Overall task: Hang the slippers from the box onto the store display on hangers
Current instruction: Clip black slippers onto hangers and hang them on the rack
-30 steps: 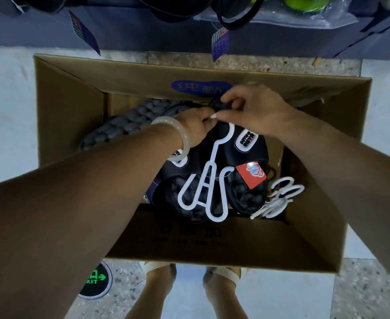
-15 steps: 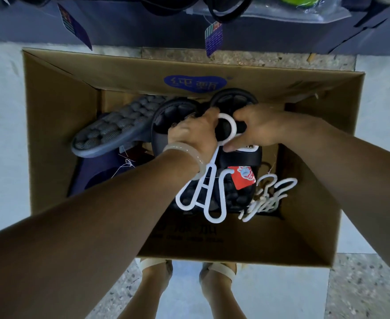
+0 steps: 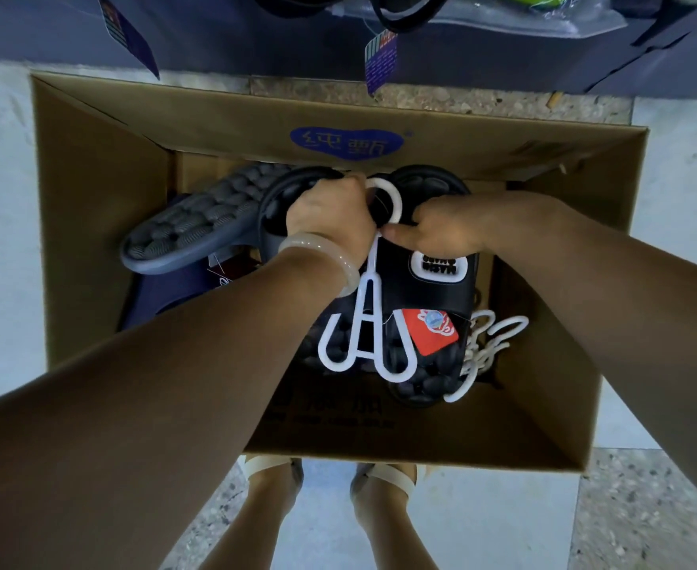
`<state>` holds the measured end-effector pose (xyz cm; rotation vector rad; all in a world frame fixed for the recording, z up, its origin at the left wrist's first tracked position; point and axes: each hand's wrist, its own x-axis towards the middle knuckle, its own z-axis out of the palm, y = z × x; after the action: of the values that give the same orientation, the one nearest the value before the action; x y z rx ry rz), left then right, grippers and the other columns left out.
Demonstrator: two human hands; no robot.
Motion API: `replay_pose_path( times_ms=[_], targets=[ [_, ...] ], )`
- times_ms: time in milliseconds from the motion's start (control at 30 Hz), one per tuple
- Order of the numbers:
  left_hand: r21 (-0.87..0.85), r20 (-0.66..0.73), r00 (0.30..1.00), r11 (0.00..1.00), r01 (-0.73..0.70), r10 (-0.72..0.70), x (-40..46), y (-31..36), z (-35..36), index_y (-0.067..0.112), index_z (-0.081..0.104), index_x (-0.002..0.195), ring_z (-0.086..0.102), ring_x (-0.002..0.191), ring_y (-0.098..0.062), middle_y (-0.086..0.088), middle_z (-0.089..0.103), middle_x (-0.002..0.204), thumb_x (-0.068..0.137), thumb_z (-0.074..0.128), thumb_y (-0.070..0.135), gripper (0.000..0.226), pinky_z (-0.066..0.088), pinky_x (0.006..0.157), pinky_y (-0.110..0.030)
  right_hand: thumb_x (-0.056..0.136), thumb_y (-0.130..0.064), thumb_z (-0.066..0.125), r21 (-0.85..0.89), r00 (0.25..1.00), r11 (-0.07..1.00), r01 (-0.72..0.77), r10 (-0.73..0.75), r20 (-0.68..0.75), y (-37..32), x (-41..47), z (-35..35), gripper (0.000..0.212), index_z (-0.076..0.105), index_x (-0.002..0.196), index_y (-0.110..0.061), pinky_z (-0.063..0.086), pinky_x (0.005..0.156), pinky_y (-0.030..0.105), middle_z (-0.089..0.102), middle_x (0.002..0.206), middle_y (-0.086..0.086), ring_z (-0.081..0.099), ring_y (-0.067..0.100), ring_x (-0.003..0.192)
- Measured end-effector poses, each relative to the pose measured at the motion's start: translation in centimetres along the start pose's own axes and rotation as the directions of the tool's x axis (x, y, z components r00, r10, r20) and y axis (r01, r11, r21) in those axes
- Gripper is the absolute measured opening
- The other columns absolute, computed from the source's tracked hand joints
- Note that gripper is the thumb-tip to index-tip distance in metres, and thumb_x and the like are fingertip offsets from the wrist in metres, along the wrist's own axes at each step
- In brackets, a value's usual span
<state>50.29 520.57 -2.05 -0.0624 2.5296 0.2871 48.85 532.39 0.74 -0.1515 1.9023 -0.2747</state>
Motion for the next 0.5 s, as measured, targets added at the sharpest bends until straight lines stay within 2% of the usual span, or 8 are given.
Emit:
replay_pose_path(
  times_ms=[100, 167, 233, 267, 333, 367, 433, 500],
  targets=[
    [-0.020, -0.005, 0.999, 0.999, -0.034, 0.034, 0.6, 0.1, -0.4, 0.011, 0.049, 0.117, 0.057, 0.104, -0.036, -0.016, 0.061, 0.113, 0.096, 0.036, 0.018, 0.026, 0.036, 0.068, -0.035, 0.093, -0.054, 0.031, 0.000, 1.000, 1.000, 0.022, -0.022, 0.013, 0.1, 0.3, 1.1, 0.045, 0.051, 0.098, -0.013, 0.035, 0.064, 0.025, 0.047, 0.073, -0.002, 0.046, 0.013, 0.070],
    [-0.109, -0.025, 1.000, 0.994, -0.019, 0.017, 1.1, -0.5, -0.6, 0.009, 0.048, 0.117, 0.058, 0.099, -0.037, -0.016, 0.061, 0.110, 0.098, 0.033, 0.018, 0.025, 0.036, 0.066, -0.037, 0.085, -0.063, 0.041, -0.002, 0.996, 1.000, 0.030, -0.029, 0.084, 0.4, 0.3, 1.8, 0.062, 0.055, 0.107, -0.007, 0.044, 0.074, 0.029, 0.058, 0.087, 0.005, 0.053, 0.017, 0.080],
    [-0.188, -0.040, 0.999, 0.982, -0.027, 0.020, 1.4, -1.2, -0.7, 0.008, 0.047, 0.116, 0.058, 0.094, -0.037, -0.017, 0.062, 0.106, 0.099, 0.032, 0.020, 0.026, 0.037, 0.065, -0.038, 0.078, -0.067, 0.049, 0.025, 0.996, 1.000, 0.014, -0.016, 0.088, 0.7, 0.4, 2.4, 0.072, 0.050, 0.122, -0.010, 0.048, 0.091, 0.038, 0.058, 0.114, 0.007, 0.055, 0.021, 0.102],
    [-0.214, -0.037, 0.999, 0.976, -0.046, 0.039, 1.3, -1.5, -0.7, 0.009, 0.047, 0.115, 0.058, 0.093, -0.037, -0.017, 0.062, 0.104, 0.099, 0.032, 0.024, 0.027, 0.038, 0.066, -0.038, 0.076, -0.067, 0.052, 0.059, 1.000, 0.998, 0.019, -0.021, 0.023, 0.7, 0.4, 2.6, 0.069, 0.049, 0.120, -0.013, 0.048, 0.087, 0.036, 0.056, 0.116, 0.005, 0.055, 0.020, 0.103],
    [-0.261, -0.016, 0.996, 0.962, -0.087, 0.085, 1.2, -1.7, -0.6, 0.010, 0.045, 0.115, 0.057, 0.093, -0.036, -0.018, 0.062, 0.101, 0.099, 0.030, 0.030, 0.029, 0.041, 0.072, -0.039, 0.080, -0.059, 0.054, 0.242, 0.963, 0.964, 0.108, -0.041, -0.267, 0.3, 0.5, 2.8, 0.046, 0.055, 0.086, -0.014, 0.044, 0.064, 0.031, 0.059, 0.086, 0.004, 0.056, 0.016, 0.075],
    [-0.284, -0.001, 0.995, 0.954, -0.099, 0.103, 1.2, -1.8, -0.6, 0.011, 0.045, 0.114, 0.057, 0.092, -0.036, -0.018, 0.061, 0.100, 0.099, 0.030, 0.031, 0.029, 0.041, 0.074, -0.040, 0.083, -0.053, 0.055, 0.376, 0.920, 0.915, 0.144, 0.015, -0.391, 0.0, 0.7, 2.8, 0.042, 0.054, 0.075, -0.011, 0.043, 0.060, 0.033, 0.059, 0.075, 0.007, 0.057, 0.019, 0.067],
    [-0.327, 0.031, 0.992, 0.939, -0.107, 0.124, 1.4, -1.9, -0.8, 0.011, 0.045, 0.113, 0.057, 0.093, -0.035, -0.017, 0.060, 0.098, 0.099, 0.031, 0.032, 0.029, 0.041, 0.076, -0.038, 0.087, -0.042, 0.056, 0.581, 0.869, 0.794, 0.179, 0.149, -0.471, -0.2, 1.4, 2.6, 0.033, 0.058, 0.080, -0.009, 0.051, 0.075, 0.040, 0.067, 0.087, 0.015, 0.066, 0.026, 0.081],
    [-0.351, 0.068, 0.988, 0.930, -0.104, 0.136, 1.5, -2.3, -1.0, 0.012, 0.044, 0.119, 0.056, 0.098, -0.034, -0.016, 0.060, 0.104, 0.098, 0.033, 0.029, 0.028, 0.040, 0.080, -0.036, 0.087, -0.033, 0.059, 0.647, 0.868, 0.739, 0.186, 0.185, -0.461, -0.3, 1.9, 2.5, 0.018, 0.054, 0.076, -0.019, 0.051, 0.088, 0.044, 0.068, 0.099, 0.015, 0.065, 0.028, 0.094]
  ],
)
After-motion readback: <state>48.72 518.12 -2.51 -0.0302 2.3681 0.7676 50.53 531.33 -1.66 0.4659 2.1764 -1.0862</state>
